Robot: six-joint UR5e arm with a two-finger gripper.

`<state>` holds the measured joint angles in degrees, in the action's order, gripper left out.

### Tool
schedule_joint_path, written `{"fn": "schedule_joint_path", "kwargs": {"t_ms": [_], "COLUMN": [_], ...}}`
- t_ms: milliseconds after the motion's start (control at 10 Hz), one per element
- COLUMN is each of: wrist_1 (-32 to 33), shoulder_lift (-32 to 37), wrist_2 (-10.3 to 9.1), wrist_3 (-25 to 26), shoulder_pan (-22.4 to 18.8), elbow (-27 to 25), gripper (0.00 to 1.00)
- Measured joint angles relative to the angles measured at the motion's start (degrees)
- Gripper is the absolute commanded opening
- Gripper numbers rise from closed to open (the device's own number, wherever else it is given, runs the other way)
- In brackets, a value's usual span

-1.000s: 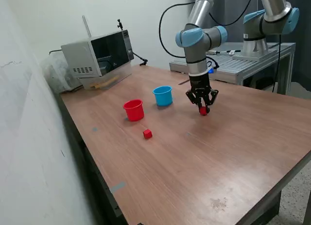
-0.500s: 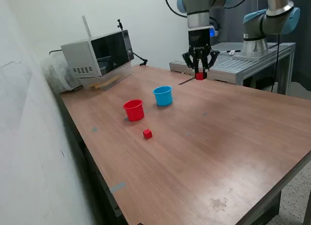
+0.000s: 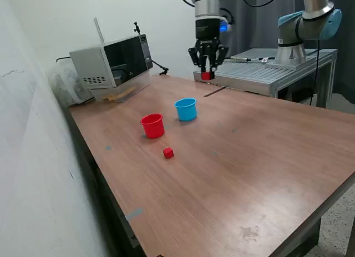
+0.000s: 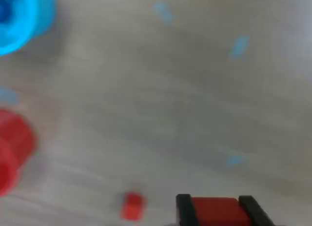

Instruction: Place red objects in the red bin, and blue objects in the blue bin.

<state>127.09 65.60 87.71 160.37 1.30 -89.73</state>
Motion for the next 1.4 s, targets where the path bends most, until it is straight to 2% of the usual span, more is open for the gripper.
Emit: {"fn": "schedule_joint_path", "kwargs": {"t_ms": [200,400,600,900,1000,1400], "wrist_1": [0.1,0.1,0.7,2.2,2.8,3.6], "shoulder_lift": [-6.9,-12.5,-16.3,-19.0,-19.4,-19.6], "wrist_2": [0.36,0.56,0.61,0.62,0.62,0.62], "wrist_3": [0.2,0.3,0.4,0.4,0.4,0.4], "shoulder_pan": [5.2,8.9,10.7,11.5,11.7,12.8], "elbow": [8.2,14.0,16.9,17.8,17.7,17.4], "gripper": [0.0,0.0,0.0,0.0,1.0,1.0]}}
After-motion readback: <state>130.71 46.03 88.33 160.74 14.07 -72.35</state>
